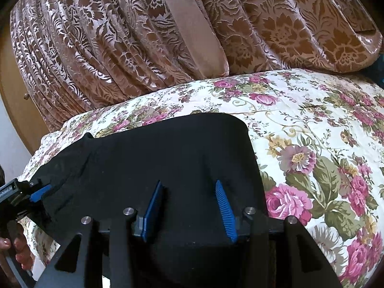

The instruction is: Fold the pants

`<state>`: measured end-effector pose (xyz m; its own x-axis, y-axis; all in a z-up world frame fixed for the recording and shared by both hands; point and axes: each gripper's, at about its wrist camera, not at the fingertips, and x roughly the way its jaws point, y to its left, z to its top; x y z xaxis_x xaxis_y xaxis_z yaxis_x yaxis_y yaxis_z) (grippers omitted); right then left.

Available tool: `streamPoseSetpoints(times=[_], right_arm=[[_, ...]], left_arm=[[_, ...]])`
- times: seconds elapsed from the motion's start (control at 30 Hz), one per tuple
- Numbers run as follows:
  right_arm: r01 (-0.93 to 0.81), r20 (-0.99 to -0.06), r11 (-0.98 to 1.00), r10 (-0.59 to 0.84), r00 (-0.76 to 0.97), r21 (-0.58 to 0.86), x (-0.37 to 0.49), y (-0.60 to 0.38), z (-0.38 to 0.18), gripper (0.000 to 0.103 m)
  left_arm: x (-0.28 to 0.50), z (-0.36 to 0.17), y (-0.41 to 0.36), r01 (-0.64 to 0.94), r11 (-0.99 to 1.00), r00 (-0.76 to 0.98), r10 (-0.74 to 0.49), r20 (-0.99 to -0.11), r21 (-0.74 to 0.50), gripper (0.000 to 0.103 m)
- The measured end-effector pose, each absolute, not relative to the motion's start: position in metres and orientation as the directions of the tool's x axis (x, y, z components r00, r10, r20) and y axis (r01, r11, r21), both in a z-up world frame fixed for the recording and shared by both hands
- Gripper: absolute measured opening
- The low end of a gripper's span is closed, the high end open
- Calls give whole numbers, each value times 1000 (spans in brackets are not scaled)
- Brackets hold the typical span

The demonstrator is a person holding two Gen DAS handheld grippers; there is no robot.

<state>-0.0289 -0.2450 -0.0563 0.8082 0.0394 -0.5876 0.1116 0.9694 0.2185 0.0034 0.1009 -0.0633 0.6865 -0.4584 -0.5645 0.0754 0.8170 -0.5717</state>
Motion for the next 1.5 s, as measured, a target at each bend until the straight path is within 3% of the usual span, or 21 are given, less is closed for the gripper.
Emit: streamPoseSetpoints(times=[0.17,0.3,0.57,0.9,0.97,1.0,1.1,1.2,1.5], right_arm=[[113,-586,961,60,808,254,-29,-249,-57,47],[112,-583,956,70,809,271,-29,-251,-57,47],[116,-582,957,64,811,266,-30,-249,-57,47],[116,-577,958,60,815,264,-31,-249,-58,47],[119,-577,957,58,815,264,-31,-249,-58,47],[119,-577,957,58,815,263,-31,-249,-58,47],[120,-578,957,57,814,264,-30,-250,-58,48],[123,-579,958,53,814,260,-31,-249,-58,48],[123,-576,961,45,816,249,-31,-249,-58,48]], left_arm=[[-15,-63,143,-19,829,736,-366,-570,-558,49],[-25,-65,173,-114,825,769,-280,-575,-554,58],[-36,-69,215,-227,765,804,-203,-560,-603,59],[-70,-70,262,-402,680,852,32,-523,-613,60],[-78,-68,266,-419,683,860,87,-503,-598,65],[-79,-69,267,-425,687,856,94,-508,-590,72],[-77,-82,280,-464,652,830,82,-552,-600,73],[-68,-96,292,-442,612,827,-5,-562,-655,72],[-35,-99,294,-396,618,836,-65,-546,-679,73]])
